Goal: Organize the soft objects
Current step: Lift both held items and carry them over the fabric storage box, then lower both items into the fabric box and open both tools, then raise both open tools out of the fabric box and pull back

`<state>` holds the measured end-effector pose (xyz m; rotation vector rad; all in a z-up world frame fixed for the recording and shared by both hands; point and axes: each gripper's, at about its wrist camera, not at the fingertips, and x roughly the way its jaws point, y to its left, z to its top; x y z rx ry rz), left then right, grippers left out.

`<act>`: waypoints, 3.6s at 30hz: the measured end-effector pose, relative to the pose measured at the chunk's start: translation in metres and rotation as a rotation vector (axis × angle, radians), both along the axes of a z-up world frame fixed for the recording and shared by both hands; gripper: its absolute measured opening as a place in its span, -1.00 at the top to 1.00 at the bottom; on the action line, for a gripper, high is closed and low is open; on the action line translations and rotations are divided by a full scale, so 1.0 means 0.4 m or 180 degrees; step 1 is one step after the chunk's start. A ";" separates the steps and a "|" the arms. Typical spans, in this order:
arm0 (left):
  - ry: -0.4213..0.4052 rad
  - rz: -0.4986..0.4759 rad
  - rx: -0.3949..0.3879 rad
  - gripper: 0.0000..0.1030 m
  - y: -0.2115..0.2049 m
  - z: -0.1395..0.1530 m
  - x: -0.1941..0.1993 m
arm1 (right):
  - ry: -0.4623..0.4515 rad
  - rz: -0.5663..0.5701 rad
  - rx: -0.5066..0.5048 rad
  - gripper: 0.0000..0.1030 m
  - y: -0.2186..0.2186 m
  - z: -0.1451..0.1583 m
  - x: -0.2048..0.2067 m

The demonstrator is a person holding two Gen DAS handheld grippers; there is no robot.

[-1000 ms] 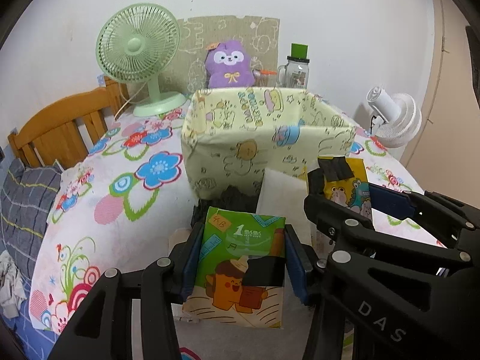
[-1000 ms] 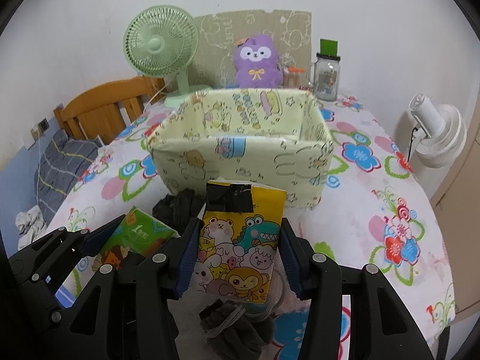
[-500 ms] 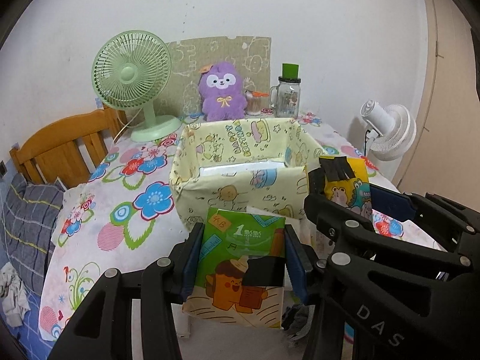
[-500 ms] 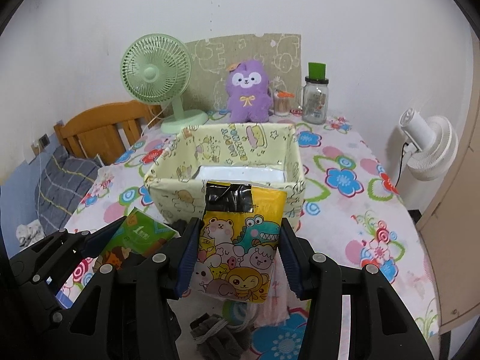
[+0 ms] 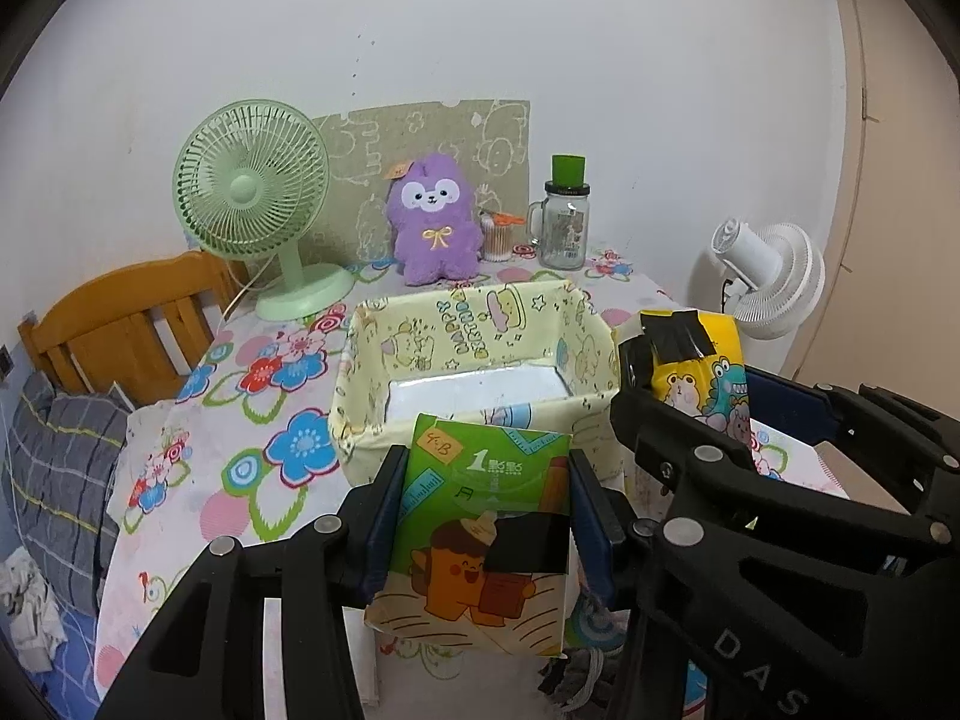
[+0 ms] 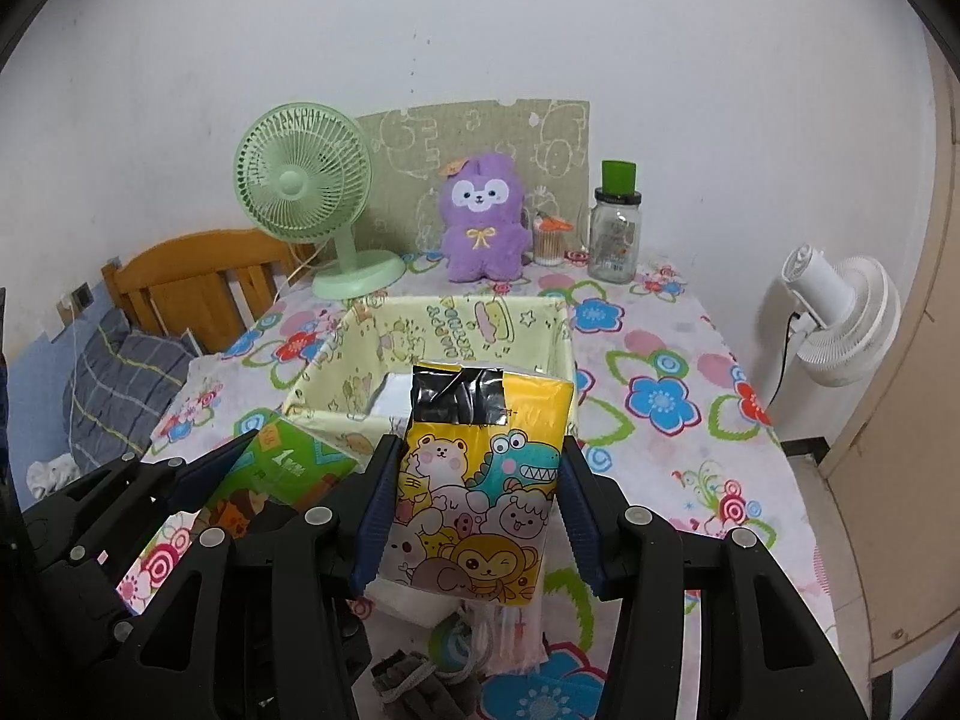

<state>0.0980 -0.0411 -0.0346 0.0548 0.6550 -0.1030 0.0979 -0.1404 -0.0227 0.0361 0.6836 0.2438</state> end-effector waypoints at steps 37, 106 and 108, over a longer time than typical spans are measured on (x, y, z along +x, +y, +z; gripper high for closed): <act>-0.0176 0.0034 0.0007 -0.01 0.010 0.061 0.208 | -0.0086 -0.0183 0.0171 -0.05 0.002 0.046 0.211; -0.0057 0.0038 -0.0183 -0.94 0.029 0.049 0.251 | -0.0019 -0.0376 0.0014 -0.82 0.021 0.033 0.269; -0.0080 0.0037 -0.0180 -0.95 0.028 0.055 0.237 | -0.0042 -0.0379 0.0013 -0.84 0.020 0.042 0.254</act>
